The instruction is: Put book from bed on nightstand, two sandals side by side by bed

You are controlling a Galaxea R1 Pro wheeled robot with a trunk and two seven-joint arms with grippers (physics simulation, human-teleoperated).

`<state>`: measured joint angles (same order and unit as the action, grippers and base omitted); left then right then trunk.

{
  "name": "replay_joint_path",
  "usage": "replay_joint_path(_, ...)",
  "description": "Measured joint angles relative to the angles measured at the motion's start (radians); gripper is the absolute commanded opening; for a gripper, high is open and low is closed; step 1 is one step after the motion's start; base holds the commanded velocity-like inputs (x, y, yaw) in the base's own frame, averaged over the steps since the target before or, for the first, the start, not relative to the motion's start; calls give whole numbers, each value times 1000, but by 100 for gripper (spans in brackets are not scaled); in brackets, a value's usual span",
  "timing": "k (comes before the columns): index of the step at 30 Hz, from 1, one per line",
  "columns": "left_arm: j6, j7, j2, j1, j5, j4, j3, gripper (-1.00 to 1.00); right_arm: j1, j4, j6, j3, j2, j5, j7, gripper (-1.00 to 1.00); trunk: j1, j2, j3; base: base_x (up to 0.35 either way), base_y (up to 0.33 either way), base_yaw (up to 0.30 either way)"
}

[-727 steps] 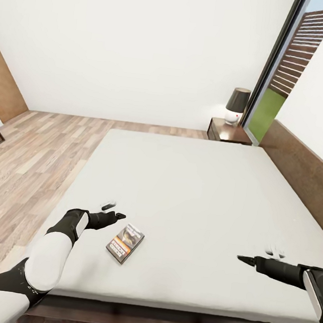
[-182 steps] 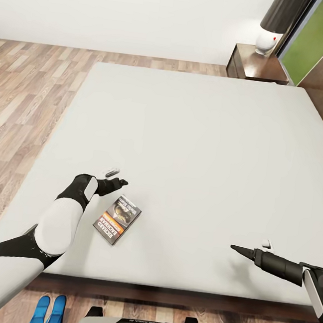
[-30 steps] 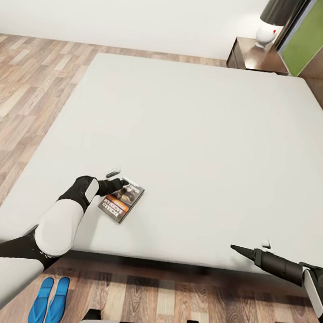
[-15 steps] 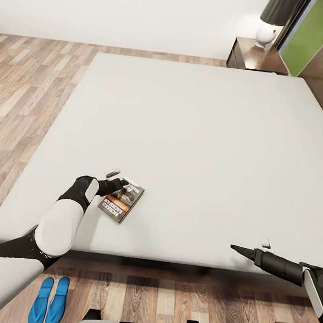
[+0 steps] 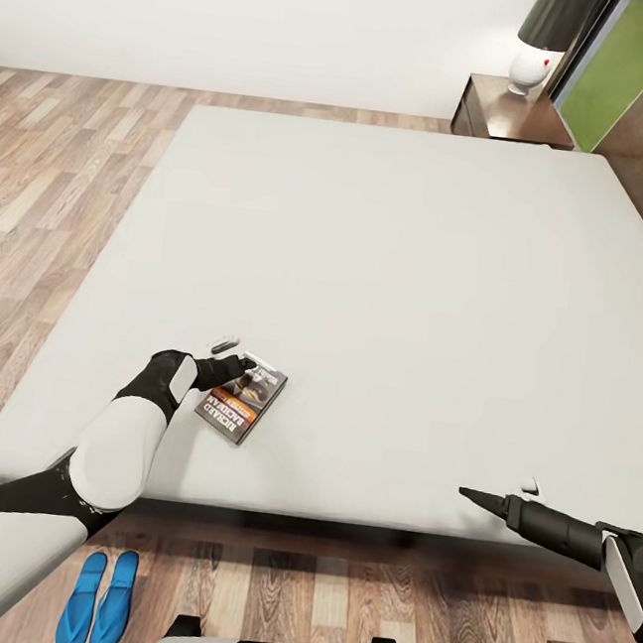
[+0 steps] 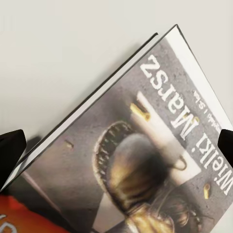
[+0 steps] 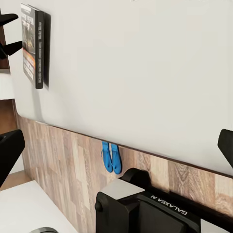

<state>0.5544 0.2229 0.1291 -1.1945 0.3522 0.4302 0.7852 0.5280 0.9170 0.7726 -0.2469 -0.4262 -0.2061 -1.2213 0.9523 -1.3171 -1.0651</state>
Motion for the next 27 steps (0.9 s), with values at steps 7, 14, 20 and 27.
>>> replay_joint_path(7,0,-1,2,0,1,-1,0,100,0,0,1,0,-1,0,0,100,0,0,2,0,0,-114)
replay_joint_path(14,-6,-1,0,0,9,-14,-1,100,0,-1,1,0,-2,0,-1,100,0,0,4,0,0,-45)
replay_joint_path(20,-39,-4,0,0,14,-25,-1,100,0,0,2,0,-2,0,-1,100,0,0,4,0,0,-5)
replay_joint_path(27,-50,-1,0,0,14,-23,-1,100,0,0,1,-1,-2,0,0,100,0,0,4,0,0,-176)
